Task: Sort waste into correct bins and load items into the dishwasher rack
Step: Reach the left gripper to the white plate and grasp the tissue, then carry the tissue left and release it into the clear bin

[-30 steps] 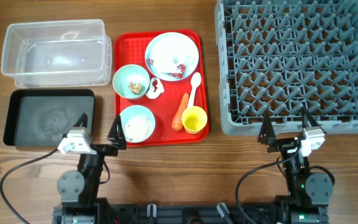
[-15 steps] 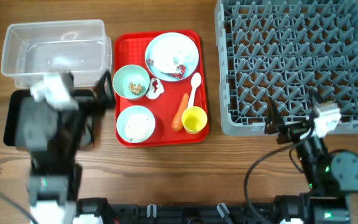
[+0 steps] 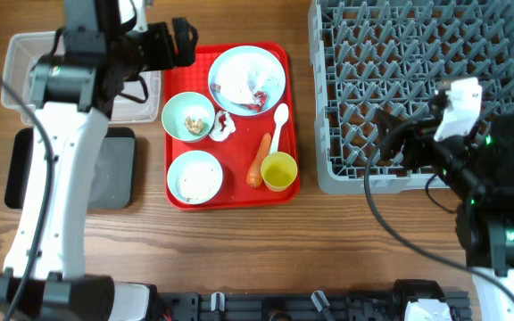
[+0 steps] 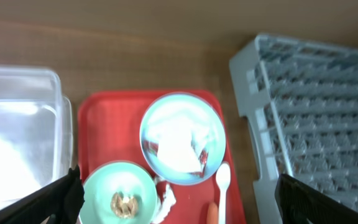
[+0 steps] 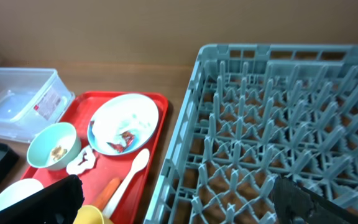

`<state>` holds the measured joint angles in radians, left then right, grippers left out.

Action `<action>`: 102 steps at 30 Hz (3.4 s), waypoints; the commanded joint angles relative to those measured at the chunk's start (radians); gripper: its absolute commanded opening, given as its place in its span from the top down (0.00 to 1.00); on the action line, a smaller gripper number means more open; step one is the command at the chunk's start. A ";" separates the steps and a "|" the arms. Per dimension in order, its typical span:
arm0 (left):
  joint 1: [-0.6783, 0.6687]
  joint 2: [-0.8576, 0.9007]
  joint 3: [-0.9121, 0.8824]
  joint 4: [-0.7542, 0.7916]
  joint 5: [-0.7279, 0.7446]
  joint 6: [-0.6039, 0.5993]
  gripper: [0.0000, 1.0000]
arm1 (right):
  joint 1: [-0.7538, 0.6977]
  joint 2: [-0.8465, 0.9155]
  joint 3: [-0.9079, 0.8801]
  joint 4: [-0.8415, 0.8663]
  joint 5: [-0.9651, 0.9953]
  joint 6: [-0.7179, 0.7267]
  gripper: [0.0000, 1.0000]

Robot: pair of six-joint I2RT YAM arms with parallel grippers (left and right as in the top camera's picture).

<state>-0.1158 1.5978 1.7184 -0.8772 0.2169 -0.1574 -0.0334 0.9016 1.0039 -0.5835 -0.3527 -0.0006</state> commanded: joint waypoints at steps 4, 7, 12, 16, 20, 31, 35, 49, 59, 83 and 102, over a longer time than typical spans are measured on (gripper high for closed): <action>-0.011 0.052 0.021 -0.061 0.068 0.016 0.00 | 0.004 0.073 0.021 -0.011 -0.042 0.116 0.00; -0.013 0.048 0.023 -0.040 0.075 0.010 0.00 | 0.004 0.083 0.021 -0.017 -0.042 0.116 0.00; -0.060 0.076 0.071 -0.041 -0.020 -0.045 0.01 | 0.004 0.083 0.021 -0.017 -0.041 0.105 0.00; -0.105 0.144 0.166 -0.045 -0.202 -0.056 0.00 | 0.004 0.083 0.021 -0.023 -0.041 0.105 0.00; -0.106 0.256 0.240 -0.050 -0.230 -0.037 0.00 | 0.004 0.083 0.021 -0.037 -0.037 0.105 0.00; -0.151 0.444 0.240 0.010 -0.278 -0.005 0.00 | 0.004 0.093 0.019 -0.076 -0.029 0.105 0.00; -0.151 0.462 0.240 0.029 -0.278 -0.007 0.00 | 0.004 0.119 0.019 -0.085 -0.029 0.105 0.00; -0.151 0.585 0.240 0.053 -0.277 -0.006 0.00 | 0.004 0.152 0.019 -0.088 -0.030 0.108 0.00; -0.205 0.695 0.238 0.074 -0.154 0.183 0.00 | 0.004 0.152 0.019 -0.092 -0.030 0.109 0.00; -0.259 0.824 0.240 0.084 -0.185 0.232 0.96 | 0.004 0.153 0.019 -0.095 -0.030 0.135 0.00; 0.182 0.492 0.324 -0.130 -0.264 -0.039 0.96 | 0.004 0.153 0.019 -0.095 -0.030 0.143 0.00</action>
<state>-0.0303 2.0319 2.0743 -0.9600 -0.0074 -0.1513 -0.0334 1.0500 1.0042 -0.6773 -0.3740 0.1314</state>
